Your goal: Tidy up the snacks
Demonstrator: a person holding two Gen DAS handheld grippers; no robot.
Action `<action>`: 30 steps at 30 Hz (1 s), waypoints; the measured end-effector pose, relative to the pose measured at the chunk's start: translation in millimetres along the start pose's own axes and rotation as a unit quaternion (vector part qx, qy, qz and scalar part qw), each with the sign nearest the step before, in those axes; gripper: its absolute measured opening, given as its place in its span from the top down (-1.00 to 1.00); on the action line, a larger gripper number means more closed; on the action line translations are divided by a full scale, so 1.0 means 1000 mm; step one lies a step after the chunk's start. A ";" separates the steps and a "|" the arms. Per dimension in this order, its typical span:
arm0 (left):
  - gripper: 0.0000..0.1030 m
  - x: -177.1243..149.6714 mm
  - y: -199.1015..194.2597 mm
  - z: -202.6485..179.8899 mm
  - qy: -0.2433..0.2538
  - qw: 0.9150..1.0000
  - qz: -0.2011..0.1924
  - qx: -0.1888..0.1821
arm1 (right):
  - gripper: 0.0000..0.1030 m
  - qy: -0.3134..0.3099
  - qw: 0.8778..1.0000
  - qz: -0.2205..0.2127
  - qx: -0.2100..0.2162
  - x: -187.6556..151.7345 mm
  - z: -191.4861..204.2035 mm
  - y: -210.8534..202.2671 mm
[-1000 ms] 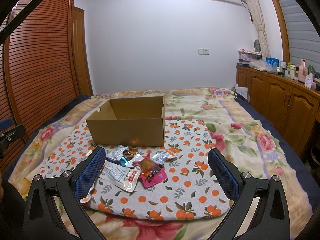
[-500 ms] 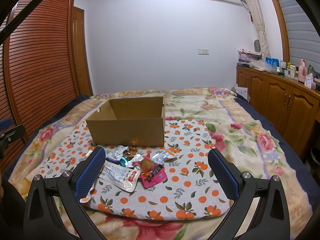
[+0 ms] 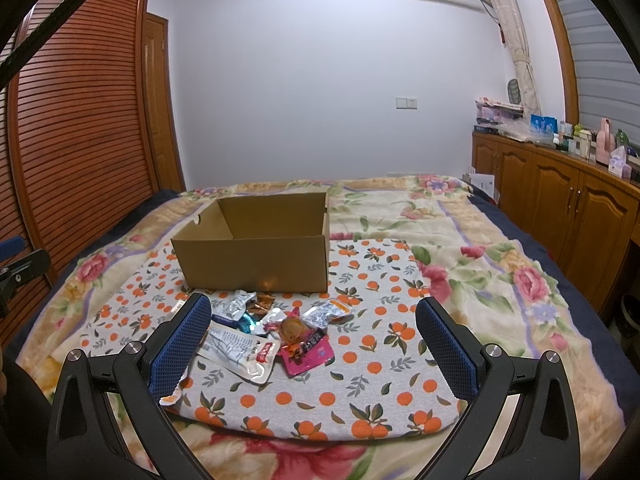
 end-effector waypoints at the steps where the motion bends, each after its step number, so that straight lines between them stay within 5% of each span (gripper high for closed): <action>1: -0.99 0.000 0.000 0.000 0.000 1.000 0.000 0.000 | -1.00 0.000 1.000 0.000 0.000 0.000 0.000 0.000; 18: -0.99 0.000 0.003 -0.001 0.003 1.000 0.008 -0.003 | -1.00 -0.003 1.000 0.005 0.003 -0.002 0.002 0.003; 30: -0.99 -0.004 0.066 -0.020 0.032 0.991 0.118 -0.062 | -1.00 -0.029 0.999 0.032 0.015 0.002 0.012 0.035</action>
Point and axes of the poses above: each gripper's, at about its wrist camera, not at the fingertips, and y roughly the way its jaws point, z to its left, x to its top, the point moved 2 cm from there along y, roughly the way its jaws point, and after that the axes turned 3 degrees about y, right-handed, at the moved point
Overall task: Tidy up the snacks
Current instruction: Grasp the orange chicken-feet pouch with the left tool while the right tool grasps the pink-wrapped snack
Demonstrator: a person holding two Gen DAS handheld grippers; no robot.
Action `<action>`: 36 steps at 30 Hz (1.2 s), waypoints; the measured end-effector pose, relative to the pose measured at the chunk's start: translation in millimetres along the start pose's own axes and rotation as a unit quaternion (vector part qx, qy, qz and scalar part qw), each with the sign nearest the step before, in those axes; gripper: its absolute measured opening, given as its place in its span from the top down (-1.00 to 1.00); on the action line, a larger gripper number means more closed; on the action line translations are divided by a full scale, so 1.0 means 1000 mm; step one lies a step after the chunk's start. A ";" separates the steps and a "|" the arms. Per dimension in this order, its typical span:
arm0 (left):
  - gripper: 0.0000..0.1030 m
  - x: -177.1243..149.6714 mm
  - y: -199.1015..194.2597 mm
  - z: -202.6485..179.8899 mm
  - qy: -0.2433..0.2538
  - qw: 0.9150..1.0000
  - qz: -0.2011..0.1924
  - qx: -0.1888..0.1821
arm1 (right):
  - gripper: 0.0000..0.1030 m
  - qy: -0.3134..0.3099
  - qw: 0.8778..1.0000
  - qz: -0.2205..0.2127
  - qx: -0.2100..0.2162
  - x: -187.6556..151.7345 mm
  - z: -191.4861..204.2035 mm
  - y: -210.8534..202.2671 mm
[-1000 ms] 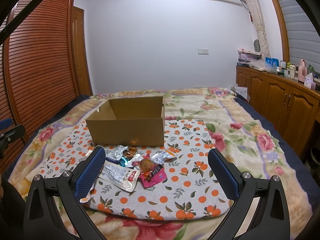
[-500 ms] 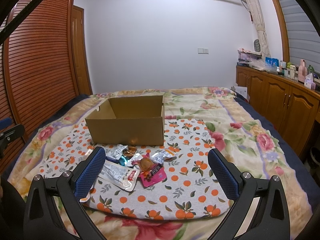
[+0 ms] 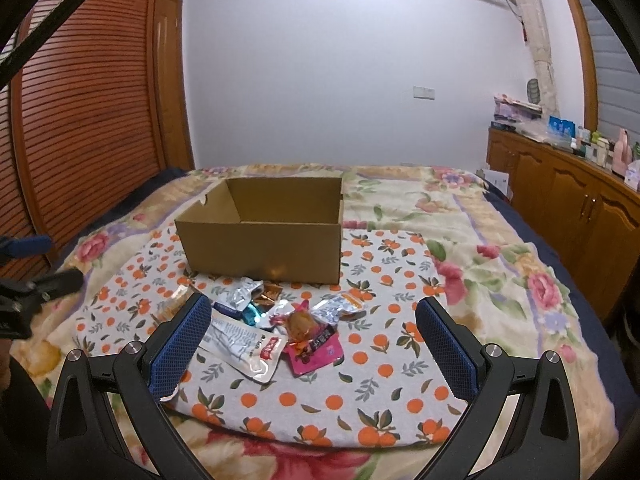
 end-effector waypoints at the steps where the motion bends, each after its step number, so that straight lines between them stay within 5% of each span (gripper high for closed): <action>1: -0.99 -0.001 0.011 -0.001 0.002 1.000 0.020 -0.004 | -1.00 -0.001 1.000 0.003 0.001 0.000 0.000 0.003; 21: -0.80 -0.031 0.159 0.016 -0.034 0.977 0.207 -0.040 | -1.00 -0.031 0.997 0.066 -0.001 0.003 -0.008 0.092; 29: -0.58 -0.050 0.196 0.013 -0.032 0.968 0.245 -0.044 | -1.00 -0.026 0.996 0.085 0.004 -0.005 -0.011 0.104; 36: -0.57 -0.066 0.214 0.012 -0.038 0.960 0.273 -0.041 | -1.00 -0.029 0.995 0.093 0.011 -0.008 -0.008 0.109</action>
Point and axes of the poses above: each gripper's, at about its wrist camera, not at the fingertips, and y roughly the way its jaws point, z to its left, x to its top, the point moved 2 cm from there along y, roughly the way its jaws point, and after that the axes turned 3 degrees about y, right-handed, at the moved point
